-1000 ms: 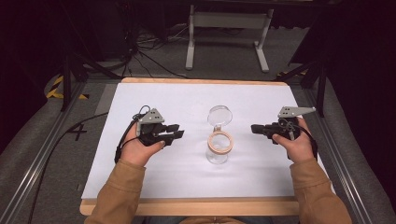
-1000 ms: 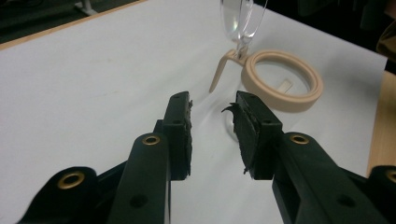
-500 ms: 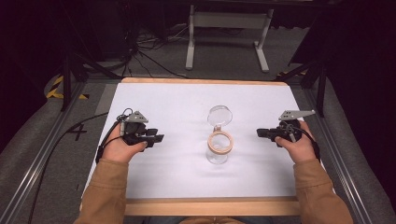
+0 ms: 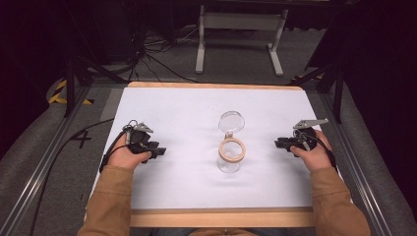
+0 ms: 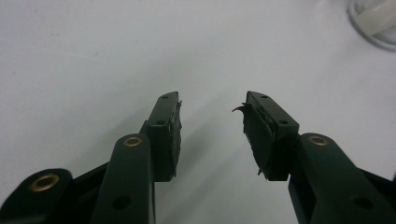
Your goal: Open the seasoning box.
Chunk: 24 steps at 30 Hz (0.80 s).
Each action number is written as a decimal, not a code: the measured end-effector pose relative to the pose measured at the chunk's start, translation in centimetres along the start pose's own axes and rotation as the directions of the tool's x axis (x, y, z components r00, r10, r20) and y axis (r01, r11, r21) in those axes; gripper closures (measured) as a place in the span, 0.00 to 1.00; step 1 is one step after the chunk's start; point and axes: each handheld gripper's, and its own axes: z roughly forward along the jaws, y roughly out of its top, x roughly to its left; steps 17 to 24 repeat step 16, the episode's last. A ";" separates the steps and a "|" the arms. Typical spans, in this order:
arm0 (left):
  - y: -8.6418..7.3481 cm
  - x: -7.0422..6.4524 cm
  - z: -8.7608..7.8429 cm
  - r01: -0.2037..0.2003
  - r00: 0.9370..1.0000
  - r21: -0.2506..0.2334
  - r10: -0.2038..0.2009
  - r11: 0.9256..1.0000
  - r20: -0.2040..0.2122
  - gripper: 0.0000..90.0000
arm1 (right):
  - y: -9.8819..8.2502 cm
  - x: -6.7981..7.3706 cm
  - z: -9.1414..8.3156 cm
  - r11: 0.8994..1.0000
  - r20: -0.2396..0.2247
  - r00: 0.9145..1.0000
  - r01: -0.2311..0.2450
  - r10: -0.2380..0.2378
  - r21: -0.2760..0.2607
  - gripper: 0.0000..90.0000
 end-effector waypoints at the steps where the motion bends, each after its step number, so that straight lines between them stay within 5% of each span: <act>1: -0.2 0.2 0.2 0.003 1.000 0.011 -0.003 1.000 -0.005 0.63 | -0.2 -0.1 0.2 1.000 0.012 1.000 0.002 -0.002 0.007 0.79; 11: -0.2 0.2 0.9 -0.033 0.999 -0.019 0.033 0.999 0.001 0.58 | -1.5 -0.4 1.5 1.000 0.042 0.999 0.004 -0.004 0.012 0.65; 16: 0.1 0.3 0.6 -0.038 0.999 -0.062 0.037 0.997 -0.024 0.50 | -1.3 -0.2 1.2 0.999 0.047 0.999 -0.010 0.012 -0.052 0.58; 24: 0.1 0.3 0.6 -0.038 0.999 -0.062 0.037 0.997 -0.024 0.50 | -1.3 -0.2 1.2 0.999 0.047 0.999 -0.010 0.012 -0.052 0.58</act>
